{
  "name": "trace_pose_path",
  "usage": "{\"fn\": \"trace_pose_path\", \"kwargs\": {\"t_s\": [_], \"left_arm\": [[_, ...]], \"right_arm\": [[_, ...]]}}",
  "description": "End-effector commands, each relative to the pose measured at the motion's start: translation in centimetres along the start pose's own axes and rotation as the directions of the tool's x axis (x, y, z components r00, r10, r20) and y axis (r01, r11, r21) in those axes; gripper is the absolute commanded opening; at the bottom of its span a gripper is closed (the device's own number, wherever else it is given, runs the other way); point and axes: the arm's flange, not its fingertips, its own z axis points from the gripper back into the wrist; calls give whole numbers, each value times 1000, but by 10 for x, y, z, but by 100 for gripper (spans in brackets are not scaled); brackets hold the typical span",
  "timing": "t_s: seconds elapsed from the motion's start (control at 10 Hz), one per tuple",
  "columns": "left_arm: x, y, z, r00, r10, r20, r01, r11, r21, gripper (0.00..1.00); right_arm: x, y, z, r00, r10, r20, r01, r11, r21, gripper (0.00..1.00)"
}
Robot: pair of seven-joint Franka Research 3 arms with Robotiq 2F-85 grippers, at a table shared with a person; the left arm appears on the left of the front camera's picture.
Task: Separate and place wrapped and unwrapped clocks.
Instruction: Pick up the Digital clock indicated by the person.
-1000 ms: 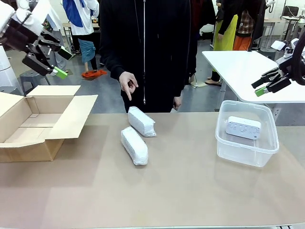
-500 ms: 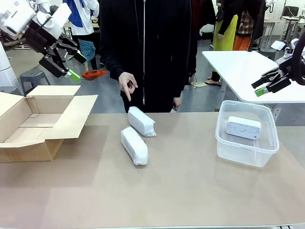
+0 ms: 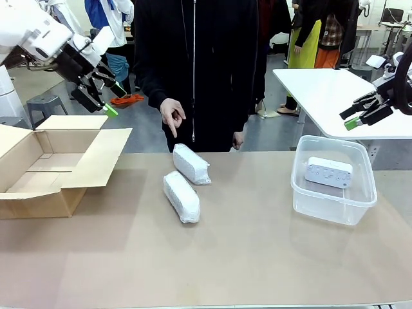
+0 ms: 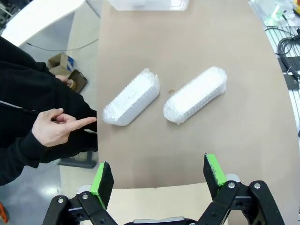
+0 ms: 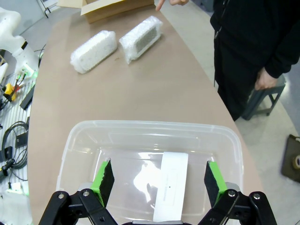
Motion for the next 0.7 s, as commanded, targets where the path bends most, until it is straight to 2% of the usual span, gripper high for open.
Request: {"fn": "trace_pose_path", "kwargs": {"t_s": [0.0,0.1,0.2,0.3,0.5,0.6], "left_arm": [[4,17,-8,1000,7,1,-7,999,-32,100],[5,23,-19,998,11,-67,-14,999,-42,100],[5,27,-28,985,17,-172,-25,999,-40,100],[6,33,-34,974,22,-223,-33,998,-47,100],[8,47,-48,954,32,-297,-41,999,-25,100],[15,50,-55,953,17,-304,-27,999,-30,100]], "right_arm": [[0,0,0,1000,-1,1,1,1000,1,100],[0,0,0,1000,-1,1,1,1000,1,100],[0,0,0,1000,-1,1,1,1000,1,100],[0,0,0,1000,-1,1,1,1000,1,100],[0,0,0,1000,-1,1,1,1000,1,100],[0,0,0,1000,-1,1,1,1000,1,100]]}}
